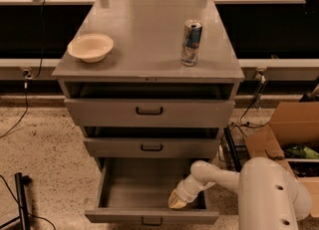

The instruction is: Open bottom drawer

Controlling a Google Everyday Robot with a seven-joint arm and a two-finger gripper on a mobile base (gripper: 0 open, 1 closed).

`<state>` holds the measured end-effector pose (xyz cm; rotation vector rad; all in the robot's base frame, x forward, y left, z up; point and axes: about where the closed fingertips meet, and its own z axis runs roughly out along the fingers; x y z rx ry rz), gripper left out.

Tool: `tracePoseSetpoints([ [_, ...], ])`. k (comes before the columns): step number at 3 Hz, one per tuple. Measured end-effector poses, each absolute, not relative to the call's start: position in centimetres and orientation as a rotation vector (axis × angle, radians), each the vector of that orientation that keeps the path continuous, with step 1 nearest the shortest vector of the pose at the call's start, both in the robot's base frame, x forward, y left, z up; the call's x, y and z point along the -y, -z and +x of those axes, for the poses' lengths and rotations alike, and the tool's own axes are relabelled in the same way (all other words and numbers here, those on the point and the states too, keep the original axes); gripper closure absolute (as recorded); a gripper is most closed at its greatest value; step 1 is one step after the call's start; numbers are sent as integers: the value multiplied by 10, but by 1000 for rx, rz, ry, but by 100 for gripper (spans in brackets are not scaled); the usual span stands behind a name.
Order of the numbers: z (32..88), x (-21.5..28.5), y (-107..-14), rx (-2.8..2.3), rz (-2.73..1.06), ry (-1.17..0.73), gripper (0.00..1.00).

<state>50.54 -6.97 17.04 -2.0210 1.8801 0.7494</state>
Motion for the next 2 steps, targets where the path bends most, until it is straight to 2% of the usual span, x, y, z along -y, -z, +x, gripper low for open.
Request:
tracePoseSetpoints([
  [1,478,61,-191,-1816,-2055,-825,100],
  [2,476,56,-207,-1781,-2029,-826,100],
])
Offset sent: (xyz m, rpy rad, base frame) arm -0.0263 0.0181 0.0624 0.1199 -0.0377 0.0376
